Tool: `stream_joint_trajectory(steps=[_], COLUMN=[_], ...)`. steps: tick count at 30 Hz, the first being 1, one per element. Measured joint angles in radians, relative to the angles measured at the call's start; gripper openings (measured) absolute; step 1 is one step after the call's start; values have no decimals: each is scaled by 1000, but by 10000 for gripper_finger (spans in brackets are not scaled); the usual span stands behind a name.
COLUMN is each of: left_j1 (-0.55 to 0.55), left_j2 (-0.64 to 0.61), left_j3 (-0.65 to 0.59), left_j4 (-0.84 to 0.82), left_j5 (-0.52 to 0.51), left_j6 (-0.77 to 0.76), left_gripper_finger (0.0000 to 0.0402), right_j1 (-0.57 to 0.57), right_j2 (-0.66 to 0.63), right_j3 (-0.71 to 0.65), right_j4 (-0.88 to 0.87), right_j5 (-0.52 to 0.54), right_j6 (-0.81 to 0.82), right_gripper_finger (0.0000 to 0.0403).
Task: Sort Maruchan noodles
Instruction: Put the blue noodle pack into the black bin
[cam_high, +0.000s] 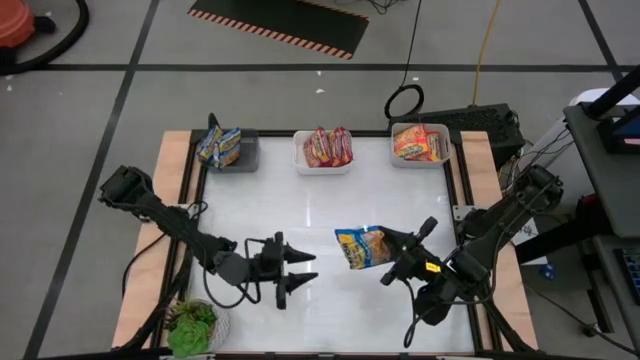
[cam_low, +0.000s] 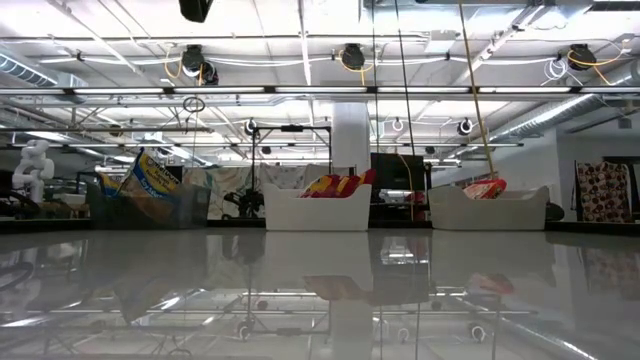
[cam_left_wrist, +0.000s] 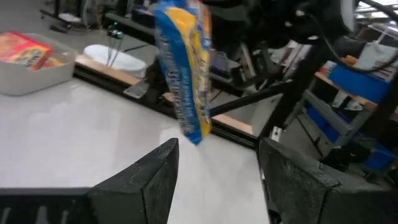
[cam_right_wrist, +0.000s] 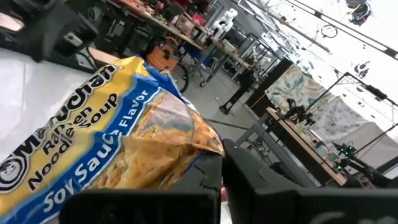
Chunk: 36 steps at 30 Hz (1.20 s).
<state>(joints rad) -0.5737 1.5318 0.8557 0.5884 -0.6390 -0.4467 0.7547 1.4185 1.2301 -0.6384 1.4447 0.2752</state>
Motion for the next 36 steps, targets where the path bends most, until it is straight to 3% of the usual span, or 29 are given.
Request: stream_joint_trajectory(steps=[8,16,19,26,31,36], left_j1=[27,73,82,74,82,81], left_j2=[85,149,177,251,338,428], left_j3=[-1,-1,0,21,98,172], left_j4=[81,178,249,409,418,488], left_j5=[-49,13,11,14,-64,-68], left_j6=[85,142,197,298,306,343], left_gripper_finger=[241,347,369,374,374,374], right_j1=[0,1,1,1,0,0], right_j2=[0,0,0,0,0,-2], right_j3=[0,0,0,0,0,0], right_j4=[29,30,30,30,39,38], right_j5=[-6,-28,-29,-30,-30,-29], right_j6=[-2,19,19,8,-7,-7], right_gripper_finger=[0,0,0,0,0,0])
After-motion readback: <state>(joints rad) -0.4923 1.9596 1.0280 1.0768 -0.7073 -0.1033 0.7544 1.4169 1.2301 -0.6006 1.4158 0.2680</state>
